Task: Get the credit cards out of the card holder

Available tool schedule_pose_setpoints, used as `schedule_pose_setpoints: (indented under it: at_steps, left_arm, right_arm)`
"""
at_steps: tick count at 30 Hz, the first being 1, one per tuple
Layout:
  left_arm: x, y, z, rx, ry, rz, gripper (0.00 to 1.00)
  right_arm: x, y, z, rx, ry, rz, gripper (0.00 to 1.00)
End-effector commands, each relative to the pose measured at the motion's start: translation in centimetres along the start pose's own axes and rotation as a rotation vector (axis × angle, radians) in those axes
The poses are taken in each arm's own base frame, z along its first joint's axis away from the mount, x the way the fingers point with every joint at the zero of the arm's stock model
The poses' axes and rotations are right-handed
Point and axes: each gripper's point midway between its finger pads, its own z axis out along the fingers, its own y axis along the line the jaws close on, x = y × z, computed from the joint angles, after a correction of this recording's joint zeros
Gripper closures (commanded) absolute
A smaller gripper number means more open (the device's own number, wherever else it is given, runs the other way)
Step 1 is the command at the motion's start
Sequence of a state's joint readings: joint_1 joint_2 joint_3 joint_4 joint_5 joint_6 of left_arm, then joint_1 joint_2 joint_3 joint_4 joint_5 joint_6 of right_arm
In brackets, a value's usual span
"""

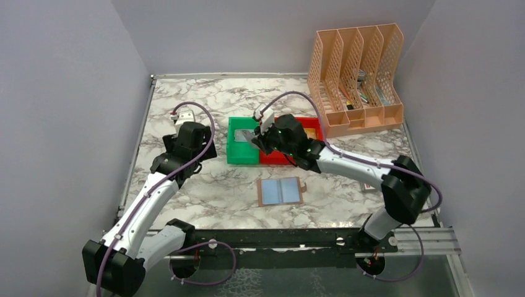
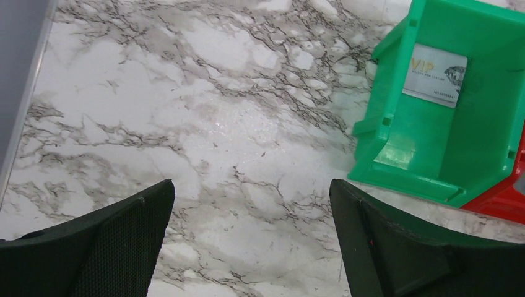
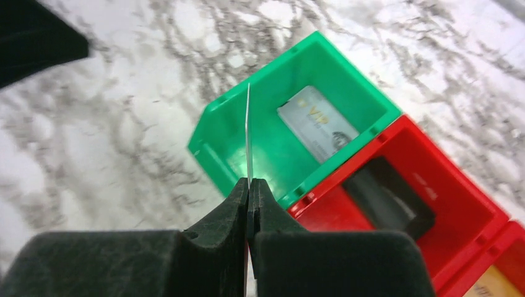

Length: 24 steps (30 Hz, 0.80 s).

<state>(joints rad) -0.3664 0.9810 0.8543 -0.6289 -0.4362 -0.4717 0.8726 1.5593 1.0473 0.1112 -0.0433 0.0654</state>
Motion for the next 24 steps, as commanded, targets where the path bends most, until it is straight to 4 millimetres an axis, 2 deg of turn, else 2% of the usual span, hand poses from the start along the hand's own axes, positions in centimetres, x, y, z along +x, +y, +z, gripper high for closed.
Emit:
schedule_pose_setpoints:
  at_steps: [1,4,9,14,20,24]
  left_arm:
    - [-1.5,2.4,-1.3,-0.090,-0.091,-0.036,0.01]
    - [-2.2,3.2,-2.0,-0.110,-0.133,-0.060,0.01]
    - [-2.8,3.9,-3.1,-0.119,-0.187,-0.105,0.01]
    - [-3.1,4.4,-3.6,-0.122,-0.214,-0.127,0.01]
    - [-3.2,4.3,-3.6,-0.120,-0.214,-0.126,0.01]
    - [-3.2,4.4,-3.7,-0.120,-0.216,-0.127,0.01]
  right_arm:
    - [1.4,-2.6,3.2,0.110,0.108,-0.215,0.99]
    - [1.4,-2.8,5.3,0.106,0.124,-0.294,0.99]
    - [1.2,-2.9,7.7,0.087,0.133,-0.405,0.99]
    - [2.3,-4.3,9.9,0.115,0.201,-0.531,0.99]
    - [4.0,-6.4,11.9,0.178,0.296,-0.666,0.99]
    - [4.8,-7.0,12.6,0.182,0.328,-0.749,0.99]
